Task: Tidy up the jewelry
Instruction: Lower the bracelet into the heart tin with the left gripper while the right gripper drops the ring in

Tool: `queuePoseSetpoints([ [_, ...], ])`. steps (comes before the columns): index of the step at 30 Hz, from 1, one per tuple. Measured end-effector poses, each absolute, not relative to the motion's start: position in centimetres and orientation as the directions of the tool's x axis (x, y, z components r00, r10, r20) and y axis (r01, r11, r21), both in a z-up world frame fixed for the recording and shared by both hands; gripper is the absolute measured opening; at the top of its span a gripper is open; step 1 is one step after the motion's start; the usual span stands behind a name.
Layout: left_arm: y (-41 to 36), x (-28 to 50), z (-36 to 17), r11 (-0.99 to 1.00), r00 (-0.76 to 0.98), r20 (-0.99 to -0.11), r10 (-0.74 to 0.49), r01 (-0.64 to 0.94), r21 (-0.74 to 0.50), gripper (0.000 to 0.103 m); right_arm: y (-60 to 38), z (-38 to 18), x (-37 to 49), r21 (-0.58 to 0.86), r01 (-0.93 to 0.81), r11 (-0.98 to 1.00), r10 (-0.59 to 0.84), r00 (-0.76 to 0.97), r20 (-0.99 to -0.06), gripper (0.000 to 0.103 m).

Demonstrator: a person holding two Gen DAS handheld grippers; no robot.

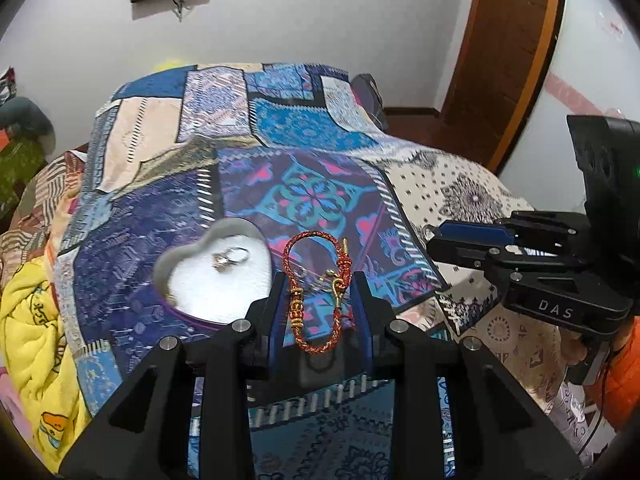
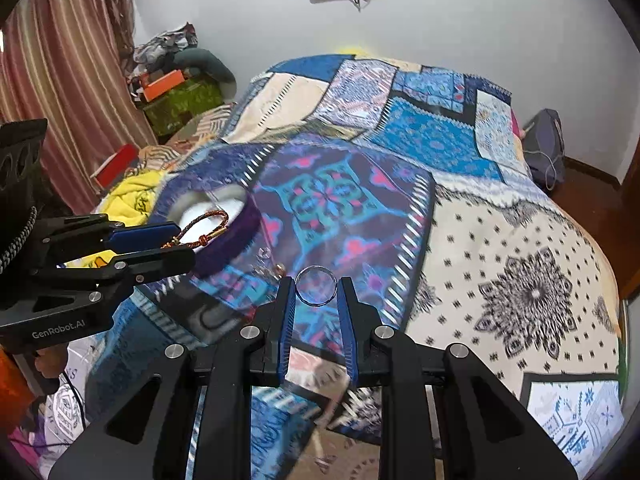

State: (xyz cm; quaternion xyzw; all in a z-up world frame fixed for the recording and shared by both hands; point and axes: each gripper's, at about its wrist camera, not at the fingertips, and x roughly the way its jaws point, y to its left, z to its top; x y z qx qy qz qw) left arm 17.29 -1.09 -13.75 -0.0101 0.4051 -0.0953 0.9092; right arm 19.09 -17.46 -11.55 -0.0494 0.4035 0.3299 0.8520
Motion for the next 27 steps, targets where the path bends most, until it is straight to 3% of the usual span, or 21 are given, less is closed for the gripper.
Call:
queuePoseSetpoints([
  [20, 6.4, 17.2, -11.9, 0.994, 0.718, -0.689, -0.096, 0.036, -0.101, 0.03, -10.4, -9.5, 19.2, 0.189, -0.683, 0.706, 0.602, 0.438, -0.668, 0.019],
  [27, 7.5, 18.4, -13.5, 0.987, 0.689, -0.712, -0.138, 0.038, -0.154, 0.03, -8.1, -10.9, 19.7, 0.17, -0.709, 0.685, 0.594, 0.407, -0.694, 0.019],
])
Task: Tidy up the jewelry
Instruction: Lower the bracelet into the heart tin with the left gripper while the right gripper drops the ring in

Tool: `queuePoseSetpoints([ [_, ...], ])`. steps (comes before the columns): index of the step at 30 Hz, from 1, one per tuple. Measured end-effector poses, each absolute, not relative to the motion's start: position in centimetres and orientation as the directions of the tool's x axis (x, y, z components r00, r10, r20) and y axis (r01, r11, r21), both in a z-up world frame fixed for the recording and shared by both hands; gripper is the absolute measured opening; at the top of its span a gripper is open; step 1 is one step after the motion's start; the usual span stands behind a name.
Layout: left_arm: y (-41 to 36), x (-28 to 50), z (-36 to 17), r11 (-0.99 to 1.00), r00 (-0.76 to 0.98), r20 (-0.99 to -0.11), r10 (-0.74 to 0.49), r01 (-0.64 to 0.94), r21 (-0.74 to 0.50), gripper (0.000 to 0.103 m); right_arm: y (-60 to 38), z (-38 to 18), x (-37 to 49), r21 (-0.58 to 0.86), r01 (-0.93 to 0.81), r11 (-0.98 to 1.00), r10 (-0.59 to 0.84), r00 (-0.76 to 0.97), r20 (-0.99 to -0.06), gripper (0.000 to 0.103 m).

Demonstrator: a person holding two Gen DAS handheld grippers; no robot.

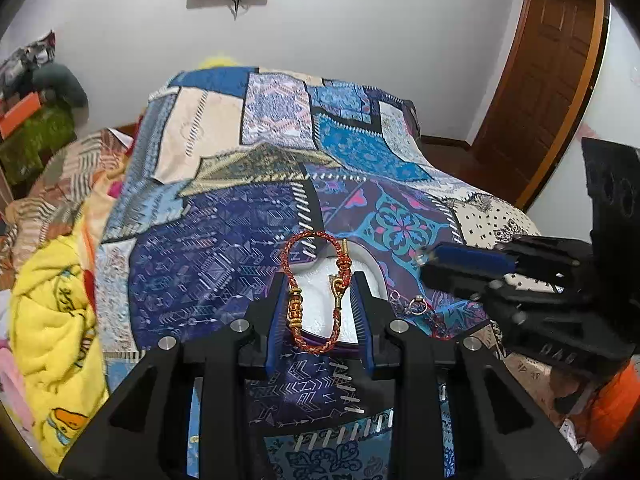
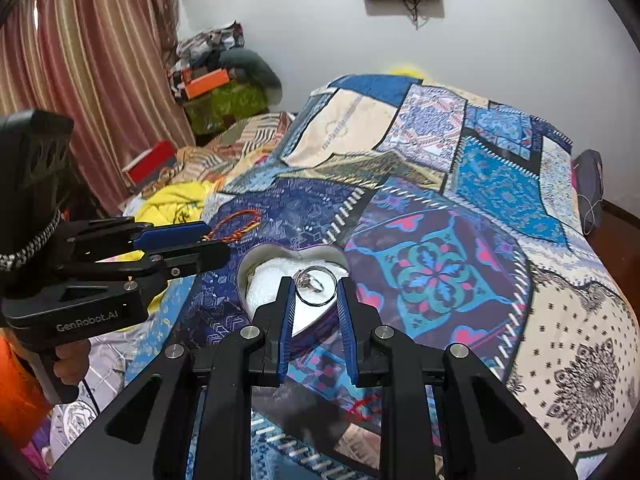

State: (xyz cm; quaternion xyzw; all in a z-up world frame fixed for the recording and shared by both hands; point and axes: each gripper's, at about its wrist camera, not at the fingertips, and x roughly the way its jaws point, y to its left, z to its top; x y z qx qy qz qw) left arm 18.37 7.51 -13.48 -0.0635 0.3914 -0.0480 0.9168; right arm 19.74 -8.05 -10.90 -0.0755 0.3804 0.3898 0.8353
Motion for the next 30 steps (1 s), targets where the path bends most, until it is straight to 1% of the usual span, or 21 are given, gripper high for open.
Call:
queuePoseSetpoints([
  [5, 7.1, 19.7, -14.8, 0.985, 0.672, -0.724, -0.158, 0.059, -0.16, 0.03, -7.2, -12.1, 20.0, 0.18, -0.715, 0.675, 0.591, 0.379, -0.712, 0.019],
  [13, 7.9, 21.2, -15.7, 0.977, 0.65, -0.735, -0.194, 0.064, -0.201, 0.03, -6.2, -13.2, 20.1, 0.16, -0.738, 0.656, 0.579, 0.356, -0.733, 0.019],
  [17, 8.6, 21.4, -15.8, 0.97, 0.644, -0.733, -0.218, 0.058, -0.237, 0.033, -5.7, -13.6, 20.3, 0.157, -0.744, 0.65, 0.577, 0.347, -0.739, 0.019],
  [19, 8.8, 21.3, -15.8, 0.966, 0.645, -0.729, -0.23, 0.061, -0.251, 0.036, -5.4, -13.6, 20.4, 0.158, -0.746, 0.647, 0.577, 0.343, -0.741, 0.019],
  [20, 8.8, 21.2, -15.7, 0.966, 0.647, -0.727, -0.231, 0.063, -0.251, 0.039, -5.4, -13.7, 20.4, 0.158, -0.747, 0.645, 0.577, 0.341, -0.742, 0.019],
  [22, 8.7, 21.1, -15.6, 0.968, 0.652, -0.724, -0.226, 0.067, -0.242, 0.041, -5.1, -13.8, 20.4, 0.153, -0.75, 0.643, 0.573, 0.339, -0.746, 0.019],
  [26, 8.5, 20.9, -15.3, 0.975, 0.66, -0.723, -0.205, 0.072, -0.211, 0.042, -4.8, -14.0, 20.4, 0.148, -0.756, 0.638, 0.567, 0.331, -0.754, 0.02],
  [30, 8.7, 20.4, -14.7, 0.984, 0.676, -0.72, -0.161, 0.056, -0.167, 0.042, -4.6, -14.2, 20.4, 0.14, -0.754, 0.642, 0.553, 0.328, -0.766, 0.02],
])
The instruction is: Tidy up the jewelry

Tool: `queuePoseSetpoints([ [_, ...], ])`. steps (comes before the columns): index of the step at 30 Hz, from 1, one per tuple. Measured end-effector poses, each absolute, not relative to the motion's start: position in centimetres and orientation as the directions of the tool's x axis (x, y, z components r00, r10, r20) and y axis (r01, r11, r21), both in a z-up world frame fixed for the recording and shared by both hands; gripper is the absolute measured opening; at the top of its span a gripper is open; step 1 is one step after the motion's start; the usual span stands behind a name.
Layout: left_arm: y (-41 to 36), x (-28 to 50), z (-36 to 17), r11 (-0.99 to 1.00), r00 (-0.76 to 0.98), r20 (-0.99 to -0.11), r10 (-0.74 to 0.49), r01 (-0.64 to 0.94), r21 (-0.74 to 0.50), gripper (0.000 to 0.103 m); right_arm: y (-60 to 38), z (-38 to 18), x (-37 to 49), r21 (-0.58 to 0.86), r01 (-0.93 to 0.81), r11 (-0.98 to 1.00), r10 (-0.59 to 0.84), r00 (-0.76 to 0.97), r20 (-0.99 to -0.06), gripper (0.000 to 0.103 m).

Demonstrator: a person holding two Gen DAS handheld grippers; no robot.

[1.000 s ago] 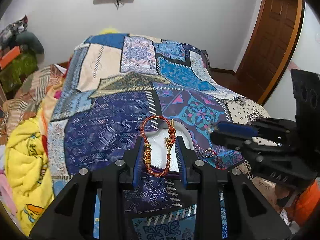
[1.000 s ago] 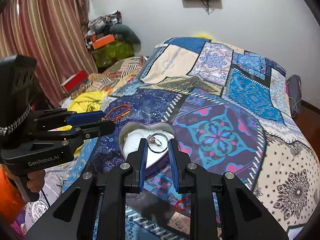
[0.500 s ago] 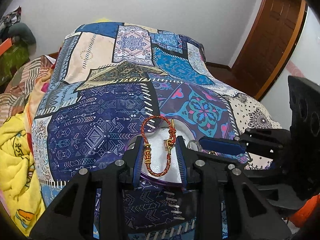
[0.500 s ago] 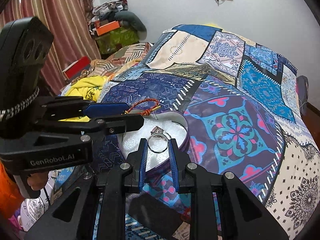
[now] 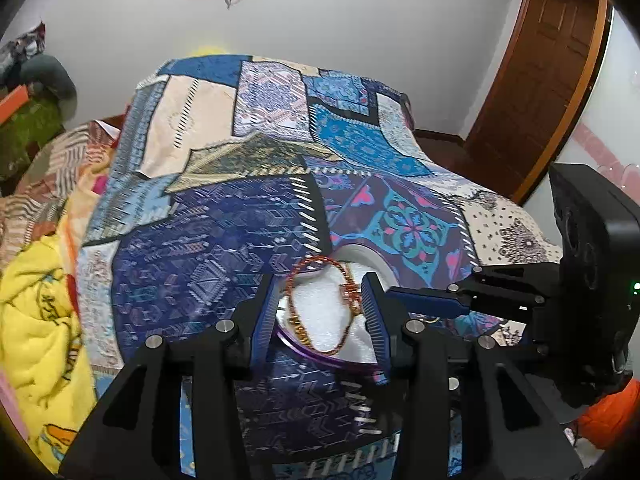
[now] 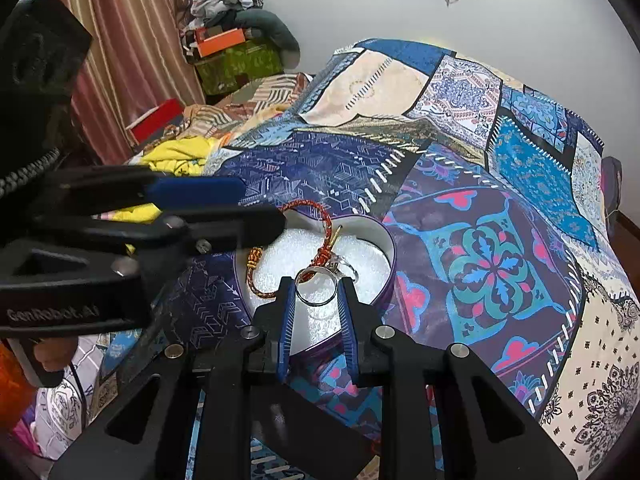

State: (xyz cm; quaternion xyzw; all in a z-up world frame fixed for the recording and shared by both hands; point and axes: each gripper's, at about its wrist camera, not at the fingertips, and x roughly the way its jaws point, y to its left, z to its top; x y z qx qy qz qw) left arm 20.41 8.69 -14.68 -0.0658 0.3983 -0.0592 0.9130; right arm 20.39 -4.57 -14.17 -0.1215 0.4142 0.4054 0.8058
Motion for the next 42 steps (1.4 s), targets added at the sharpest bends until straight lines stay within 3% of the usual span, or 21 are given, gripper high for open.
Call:
queuePoseSetpoints([
  [20, 7.4, 18.1, -12.2, 0.995, 0.71, -0.7, -0.08, 0.013, -0.1, 0.042, -10.3, -9.7, 20.0, 0.123, -0.652, 0.748, 0.517, 0.457, -0.724, 0.022],
  [33, 0.3, 19.1, -13.4, 0.988, 0.646, -0.75, -0.139, 0.138, -0.065, 0.042, -16.5, -9.6, 20.0, 0.124, -0.566, 0.815, 0.453, 0.488, -0.746, 0.023],
  [42, -3.1, 20.2, -16.8, 0.972, 0.547, -0.81, -0.212, 0.206, -0.115, 0.042, -18.8, -11.4, 19.7, 0.131, -0.552, 0.823, 0.43, 0.456, -0.779, 0.024],
])
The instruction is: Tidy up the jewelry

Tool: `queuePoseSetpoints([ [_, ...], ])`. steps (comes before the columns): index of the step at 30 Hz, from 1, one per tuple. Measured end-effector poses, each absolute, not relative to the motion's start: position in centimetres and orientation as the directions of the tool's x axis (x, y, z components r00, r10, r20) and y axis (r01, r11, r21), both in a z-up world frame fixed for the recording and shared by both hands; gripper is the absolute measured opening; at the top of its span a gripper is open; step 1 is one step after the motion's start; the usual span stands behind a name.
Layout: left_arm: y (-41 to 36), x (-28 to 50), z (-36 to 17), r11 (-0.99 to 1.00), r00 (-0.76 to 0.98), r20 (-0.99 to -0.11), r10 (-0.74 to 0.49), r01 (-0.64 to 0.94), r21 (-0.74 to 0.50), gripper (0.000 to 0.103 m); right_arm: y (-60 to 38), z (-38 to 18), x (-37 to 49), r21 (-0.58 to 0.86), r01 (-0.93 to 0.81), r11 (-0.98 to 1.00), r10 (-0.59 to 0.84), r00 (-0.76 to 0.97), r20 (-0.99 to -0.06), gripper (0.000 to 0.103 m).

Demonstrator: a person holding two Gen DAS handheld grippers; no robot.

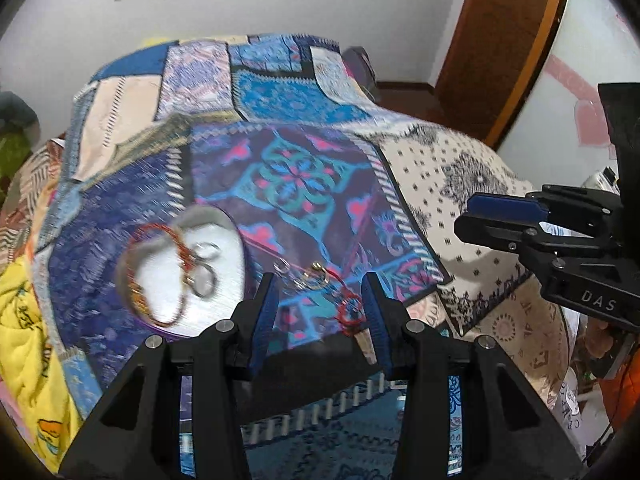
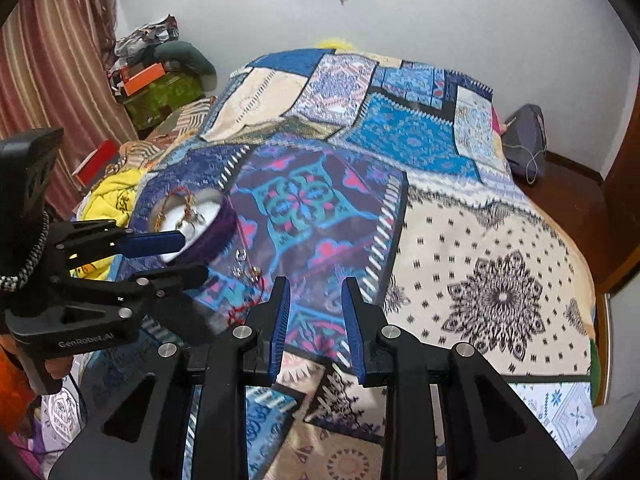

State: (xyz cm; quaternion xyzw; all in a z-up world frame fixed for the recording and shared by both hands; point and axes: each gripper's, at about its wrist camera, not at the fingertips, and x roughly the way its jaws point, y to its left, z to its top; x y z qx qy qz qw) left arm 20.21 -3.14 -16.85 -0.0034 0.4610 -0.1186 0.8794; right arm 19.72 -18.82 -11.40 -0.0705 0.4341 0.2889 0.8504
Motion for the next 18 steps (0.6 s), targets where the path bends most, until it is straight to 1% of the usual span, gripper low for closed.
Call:
queuePoseSetpoints([
  [6, -3.5, 19.8, -17.9, 0.966, 0.525, -0.82, -0.228, 0.231, -0.12, 0.042, -18.0, -13.6, 19.7, 0.153, -0.573, 0.805, 0.432, 0.391, -0.813, 0.024],
  [14, -2.3, 18.8, -18.9, 0.96, 0.493, -0.833, -0.25, 0.24, -0.146, 0.042, -15.4, -15.2, 20.0, 0.167, -0.613, 0.772, 0.448, 0.339, -0.827, 0.024],
  [18, -1.7, 18.8, -19.3, 0.966, 0.495, -0.837, -0.233, 0.218, -0.14, 0.042, -14.7, -15.8, 20.6, 0.227, -0.617, 0.754, 0.486, 0.291, -0.824, 0.024],
])
